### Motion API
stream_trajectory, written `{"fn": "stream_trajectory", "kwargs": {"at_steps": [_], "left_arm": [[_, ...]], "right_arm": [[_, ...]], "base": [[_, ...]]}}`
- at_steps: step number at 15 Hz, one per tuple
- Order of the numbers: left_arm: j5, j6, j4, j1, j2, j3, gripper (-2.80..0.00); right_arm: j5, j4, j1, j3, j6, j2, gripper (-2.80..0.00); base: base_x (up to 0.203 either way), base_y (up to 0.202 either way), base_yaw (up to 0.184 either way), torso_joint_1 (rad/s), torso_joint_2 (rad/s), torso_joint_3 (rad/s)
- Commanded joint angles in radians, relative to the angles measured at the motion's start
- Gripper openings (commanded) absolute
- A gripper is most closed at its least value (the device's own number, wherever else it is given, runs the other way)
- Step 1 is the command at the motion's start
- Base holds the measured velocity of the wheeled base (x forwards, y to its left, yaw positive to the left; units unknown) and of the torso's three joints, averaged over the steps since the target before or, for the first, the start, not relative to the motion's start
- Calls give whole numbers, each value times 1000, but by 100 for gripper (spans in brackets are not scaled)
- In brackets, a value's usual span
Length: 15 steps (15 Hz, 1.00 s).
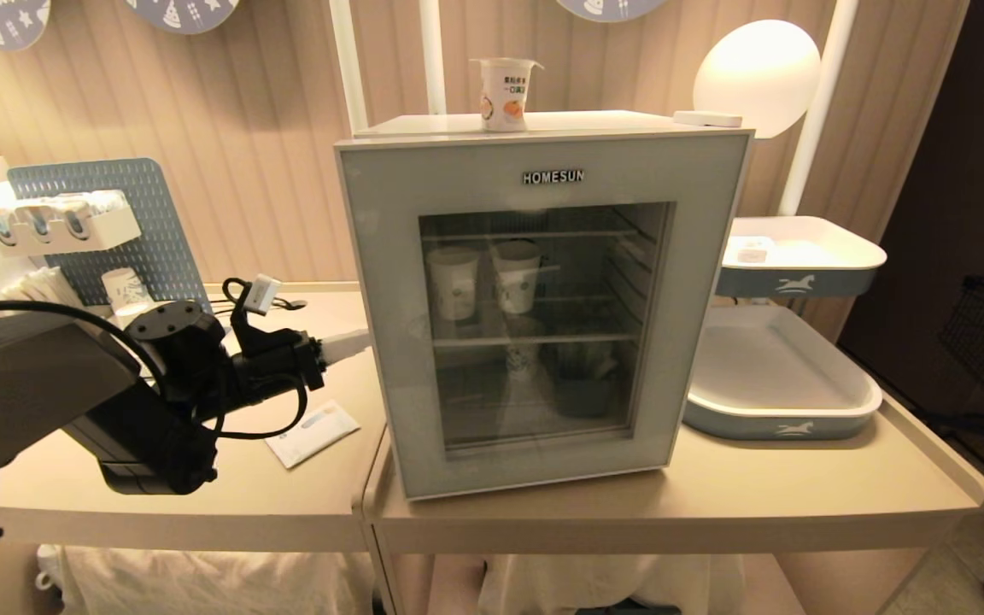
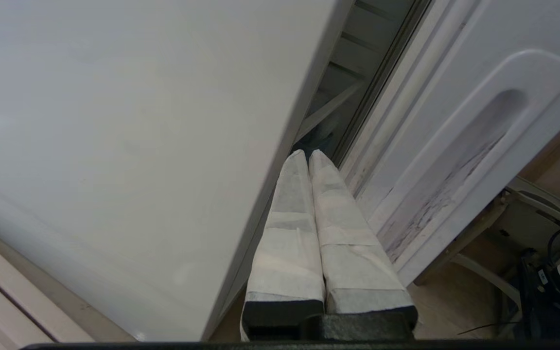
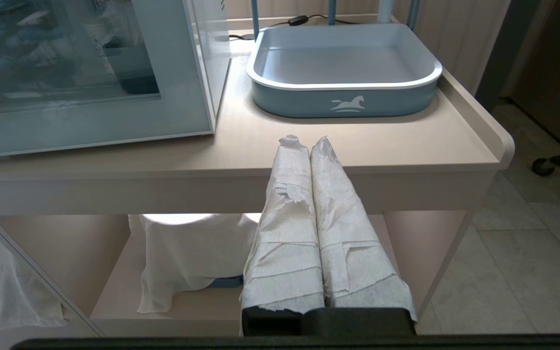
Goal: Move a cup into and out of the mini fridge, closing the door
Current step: Open the freezer door
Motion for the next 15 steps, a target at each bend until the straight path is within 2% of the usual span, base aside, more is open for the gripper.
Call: {"fn": "stream_trajectory", "kwargs": {"at_steps": [1,9,15], "left_arm": [[-8,-3,-14,-8,4,6,-280],[-10,-3,-34,-40,-1,39,-280],[-53,-1,-41,-75,-67,133,-280]], "right_arm": [[1,0,0,0,0,1,-280],[1,0,0,0,0,1,-280],[1,0,0,0,0,1,-280]], "base": [[0,0,0,0,0,0],[0,0,0,0,0,0],[0,0,0,0,0,0]]}}
